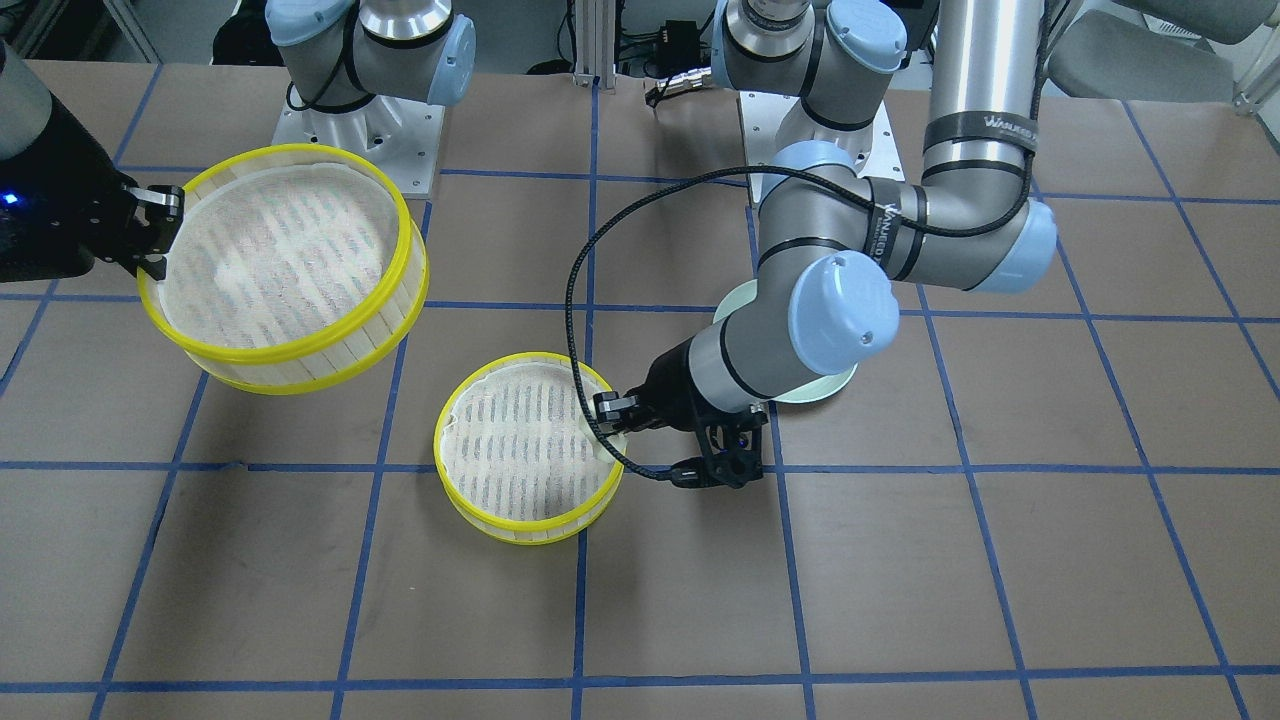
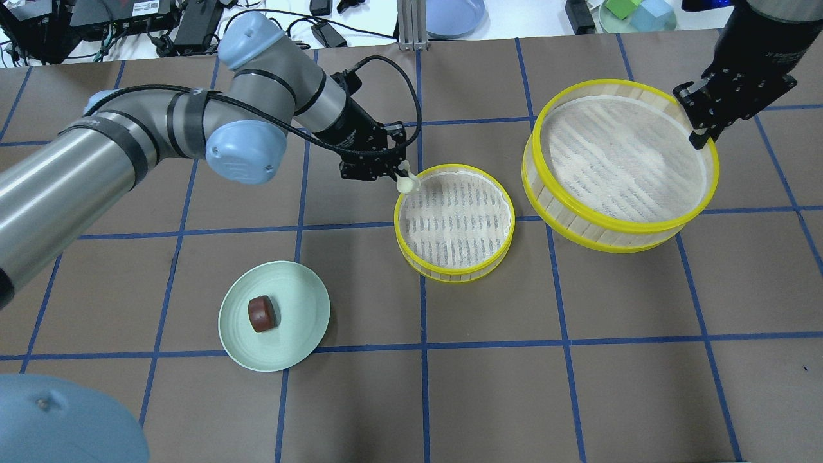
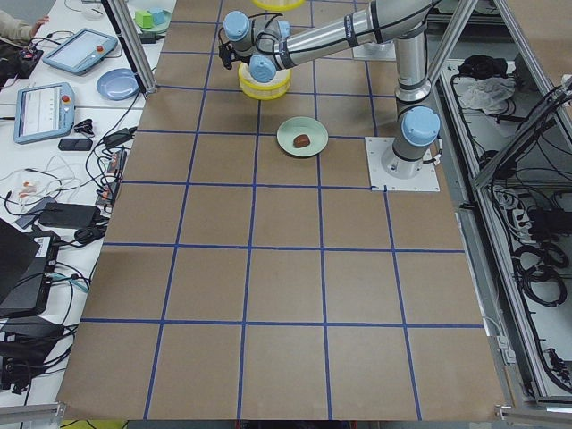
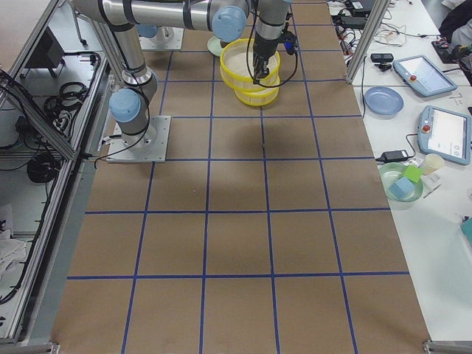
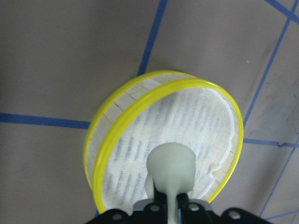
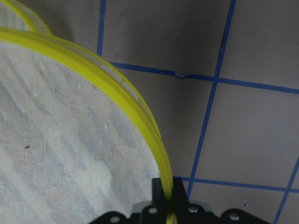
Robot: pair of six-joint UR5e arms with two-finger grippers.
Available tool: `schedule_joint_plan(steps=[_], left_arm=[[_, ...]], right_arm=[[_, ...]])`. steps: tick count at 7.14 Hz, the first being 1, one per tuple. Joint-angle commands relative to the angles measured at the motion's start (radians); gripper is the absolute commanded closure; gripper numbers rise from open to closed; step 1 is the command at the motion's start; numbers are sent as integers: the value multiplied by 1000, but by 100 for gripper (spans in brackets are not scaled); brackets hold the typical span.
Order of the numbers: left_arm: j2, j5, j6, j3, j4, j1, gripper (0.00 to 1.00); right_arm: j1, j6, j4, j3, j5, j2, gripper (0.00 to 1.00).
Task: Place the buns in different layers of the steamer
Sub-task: 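Carry the white bun into the lower steamer tier and release it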
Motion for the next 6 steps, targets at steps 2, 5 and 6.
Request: schedule_joint_plan(steps=[2, 5, 6], left_arm=[[-88, 3, -77, -5, 124, -97, 44], [-44, 124, -147, 12, 118, -92, 0], [-34, 144, -147, 12, 111, -92, 0]], right_arm=[[-3, -5, 2, 2, 0, -1, 100], [-2, -5, 3, 2, 0, -1, 100], [-2, -5, 3, 2, 1, -1, 100]])
